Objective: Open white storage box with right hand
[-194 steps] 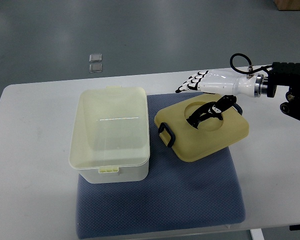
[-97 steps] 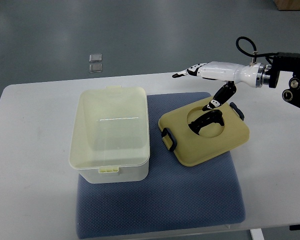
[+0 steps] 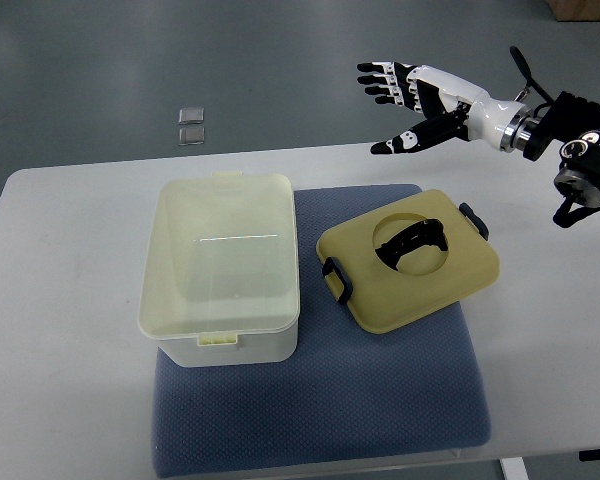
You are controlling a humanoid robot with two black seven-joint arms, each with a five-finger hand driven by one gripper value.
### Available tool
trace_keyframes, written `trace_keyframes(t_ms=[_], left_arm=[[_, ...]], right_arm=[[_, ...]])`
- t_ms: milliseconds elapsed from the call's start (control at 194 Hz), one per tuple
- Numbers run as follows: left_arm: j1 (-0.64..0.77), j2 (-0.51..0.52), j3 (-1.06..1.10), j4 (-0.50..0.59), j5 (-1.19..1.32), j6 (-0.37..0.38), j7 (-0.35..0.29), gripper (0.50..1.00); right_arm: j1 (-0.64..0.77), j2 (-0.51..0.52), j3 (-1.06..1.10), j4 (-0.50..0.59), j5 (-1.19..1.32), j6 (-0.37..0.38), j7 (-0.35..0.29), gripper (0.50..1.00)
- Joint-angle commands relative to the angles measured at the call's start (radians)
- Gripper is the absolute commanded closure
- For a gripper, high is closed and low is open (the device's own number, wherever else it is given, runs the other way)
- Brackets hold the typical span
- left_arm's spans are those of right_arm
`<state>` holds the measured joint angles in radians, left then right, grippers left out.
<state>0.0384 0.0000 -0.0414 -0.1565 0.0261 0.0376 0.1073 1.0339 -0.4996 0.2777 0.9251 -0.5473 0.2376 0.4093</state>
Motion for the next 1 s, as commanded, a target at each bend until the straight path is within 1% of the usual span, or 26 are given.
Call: trace_keyframes(t_ms=[0, 62, 108, 257, 288, 386, 427, 489, 546, 638, 772, 808, 994], left_arm=[[0.000, 0.000, 0.000, 0.000, 0.000, 0.001, -0.001, 0.500], [0.000, 0.000, 0.000, 0.000, 0.000, -0.001, 0.000, 0.500], [0.000, 0.000, -0.002, 0.000, 0.000, -0.001, 0.000, 0.500], [0.000, 0.000, 0.000, 0.000, 0.000, -0.001, 0.000, 0.500], [0.000, 0.000, 0.000, 0.000, 0.000, -0.001, 0.000, 0.500], [0.000, 0.000, 0.000, 0.000, 0.000, -0.001, 0.000, 0.500], [0.000, 0.000, 0.000, 0.000, 0.000, -0.001, 0.000, 0.500], [0.000, 0.000, 0.000, 0.000, 0.000, 0.001, 0.000, 0.500], [0.000, 0.000, 0.000, 0.000, 0.000, 0.001, 0.000, 0.500], [0.000, 0.000, 0.000, 0.000, 0.000, -0.001, 0.000, 0.500], [0.000, 0.000, 0.000, 0.000, 0.000, 0.001, 0.000, 0.500], [0.000, 0.000, 0.000, 0.000, 0.000, -0.001, -0.001, 0.500], [0.000, 0.000, 0.000, 0.000, 0.000, -0.001, -0.001, 0.500]], right_arm=[[-0.051, 0.056, 0.043, -0.042, 0.127, 0.002, -0.012, 0.568], [-0.080, 0.081, 0.069, -0.066, 0.207, 0.017, -0.026, 0.568], [-0.087, 0.092, 0.075, -0.077, 0.251, 0.025, -0.049, 0.568], [-0.109, 0.112, 0.084, -0.104, 0.447, 0.062, -0.171, 0.568], [-0.110, 0.116, 0.084, -0.107, 0.474, 0.063, -0.185, 0.568], [-0.112, 0.124, 0.086, -0.118, 0.607, 0.065, -0.268, 0.568], [-0.112, 0.125, 0.086, -0.121, 0.668, 0.068, -0.293, 0.568], [-0.112, 0.125, 0.086, -0.123, 0.742, 0.080, -0.307, 0.568], [-0.114, 0.124, 0.084, -0.132, 0.809, 0.114, -0.311, 0.568], [-0.115, 0.127, 0.081, -0.144, 0.854, 0.141, -0.331, 0.568], [-0.135, 0.148, 0.084, -0.144, 0.857, 0.143, -0.333, 0.568], [-0.138, 0.161, 0.084, -0.144, 0.856, 0.138, -0.323, 0.568], [-0.152, 0.170, 0.086, -0.144, 0.853, 0.137, -0.320, 0.568]])
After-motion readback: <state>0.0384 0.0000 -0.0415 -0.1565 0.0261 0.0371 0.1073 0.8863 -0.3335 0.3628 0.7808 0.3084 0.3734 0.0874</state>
